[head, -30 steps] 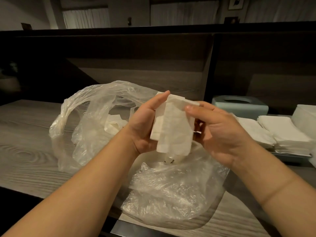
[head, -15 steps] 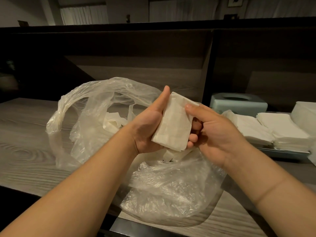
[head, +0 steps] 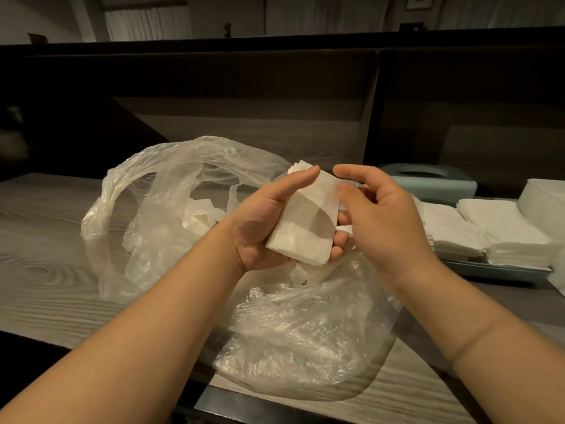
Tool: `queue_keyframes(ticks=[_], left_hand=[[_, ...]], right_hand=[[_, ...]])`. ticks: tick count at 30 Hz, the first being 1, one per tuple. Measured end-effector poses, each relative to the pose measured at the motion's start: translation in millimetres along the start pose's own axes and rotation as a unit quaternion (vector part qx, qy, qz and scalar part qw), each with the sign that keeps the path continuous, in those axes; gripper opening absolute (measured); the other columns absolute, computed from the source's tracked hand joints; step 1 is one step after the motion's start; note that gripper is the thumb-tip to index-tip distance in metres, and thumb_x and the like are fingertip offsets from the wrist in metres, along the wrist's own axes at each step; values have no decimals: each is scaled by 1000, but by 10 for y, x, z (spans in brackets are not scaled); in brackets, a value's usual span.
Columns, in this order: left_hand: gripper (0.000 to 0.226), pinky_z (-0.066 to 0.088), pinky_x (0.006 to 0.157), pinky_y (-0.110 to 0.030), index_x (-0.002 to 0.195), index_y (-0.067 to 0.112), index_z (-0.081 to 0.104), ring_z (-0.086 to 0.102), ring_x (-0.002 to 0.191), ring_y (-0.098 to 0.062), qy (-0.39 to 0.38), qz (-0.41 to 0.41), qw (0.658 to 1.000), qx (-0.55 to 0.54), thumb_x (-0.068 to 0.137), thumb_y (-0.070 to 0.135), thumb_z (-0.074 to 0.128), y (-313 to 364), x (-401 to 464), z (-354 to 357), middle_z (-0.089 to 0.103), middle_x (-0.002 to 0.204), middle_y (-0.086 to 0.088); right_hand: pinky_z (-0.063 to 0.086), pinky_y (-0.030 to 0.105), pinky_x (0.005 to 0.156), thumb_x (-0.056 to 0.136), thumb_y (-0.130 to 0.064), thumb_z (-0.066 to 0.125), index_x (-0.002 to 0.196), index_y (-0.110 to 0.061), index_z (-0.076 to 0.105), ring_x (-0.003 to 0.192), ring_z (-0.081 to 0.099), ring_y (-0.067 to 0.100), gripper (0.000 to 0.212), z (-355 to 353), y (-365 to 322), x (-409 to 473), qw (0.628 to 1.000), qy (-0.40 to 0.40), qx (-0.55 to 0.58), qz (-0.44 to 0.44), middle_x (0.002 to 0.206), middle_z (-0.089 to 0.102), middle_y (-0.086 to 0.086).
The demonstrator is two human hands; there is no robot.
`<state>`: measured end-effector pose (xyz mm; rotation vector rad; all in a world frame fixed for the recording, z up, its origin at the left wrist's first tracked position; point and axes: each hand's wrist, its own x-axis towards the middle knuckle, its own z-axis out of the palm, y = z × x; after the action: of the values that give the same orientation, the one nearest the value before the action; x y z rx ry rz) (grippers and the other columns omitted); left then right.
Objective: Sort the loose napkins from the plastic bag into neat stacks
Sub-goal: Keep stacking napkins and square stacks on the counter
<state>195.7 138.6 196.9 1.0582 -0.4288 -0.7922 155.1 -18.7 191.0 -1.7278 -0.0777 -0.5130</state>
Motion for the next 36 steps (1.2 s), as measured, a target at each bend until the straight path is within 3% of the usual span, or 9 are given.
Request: queue_keyframes(ticks=[3,6,9,13,18,23,29,36], left_hand=[[67,57,83,-43,135,4,60,66,88,-29,1,21,998,-56,83,45,71,16,5,-55,67,109,-17],[69,58,82,-41,142,6,54,66,88,-26,12,50,995,-90,87,46,65,50,5,-84,67,109,-15],[64,59,80,-40,138,6,57,66,88,-26,31,76,985,-154,86,45,64,77,6,-114,66,109,-13],[62,59,79,-40,135,6,58,67,89,-26,41,111,965,-235,85,41,67,101,6,-175,66,111,-11],[60,59,80,-40,134,5,58,66,89,-26,58,134,954,-264,84,38,67,119,14,-205,65,109,-11],[59,58,79,-39,132,6,59,66,87,-25,77,137,953,-261,83,38,67,118,26,-186,66,107,-11],[59,57,78,-39,132,7,61,67,86,-25,95,136,952,-256,81,38,67,106,37,-177,67,109,-10],[61,57,78,-38,133,8,60,67,86,-24,102,137,952,-255,80,38,67,97,45,-184,67,108,-11]], right_hand=[[45,8,47,106,-26,49,117,-30,58,59,60,-9,14,-19,-19,30,1000,-3,22,18,84,67,-8],[46,12,50,106,-19,48,106,-23,55,62,62,-1,8,-17,-55,37,999,-27,32,27,74,66,-16],[48,25,67,103,-24,52,99,-29,58,77,58,10,8,-20,0,58,996,-53,-73,3,90,63,-5],[44,24,67,96,-30,62,98,-33,56,80,55,6,7,-32,59,46,962,-136,-233,-33,95,57,-12],[48,40,97,83,-57,63,106,-41,53,113,48,11,30,-3,84,5,893,-212,-390,-70,113,46,-14],[34,41,104,70,-81,57,122,-47,45,119,33,10,63,35,78,-78,856,-238,-453,-77,120,39,-18],[30,38,101,84,-58,62,124,-43,46,117,36,10,45,31,44,-65,856,-233,-451,-101,119,43,-16],[26,41,101,79,-56,67,125,-39,39,119,34,15,57,-31,-6,-55,818,-276,-494,-100,124,41,-13]])
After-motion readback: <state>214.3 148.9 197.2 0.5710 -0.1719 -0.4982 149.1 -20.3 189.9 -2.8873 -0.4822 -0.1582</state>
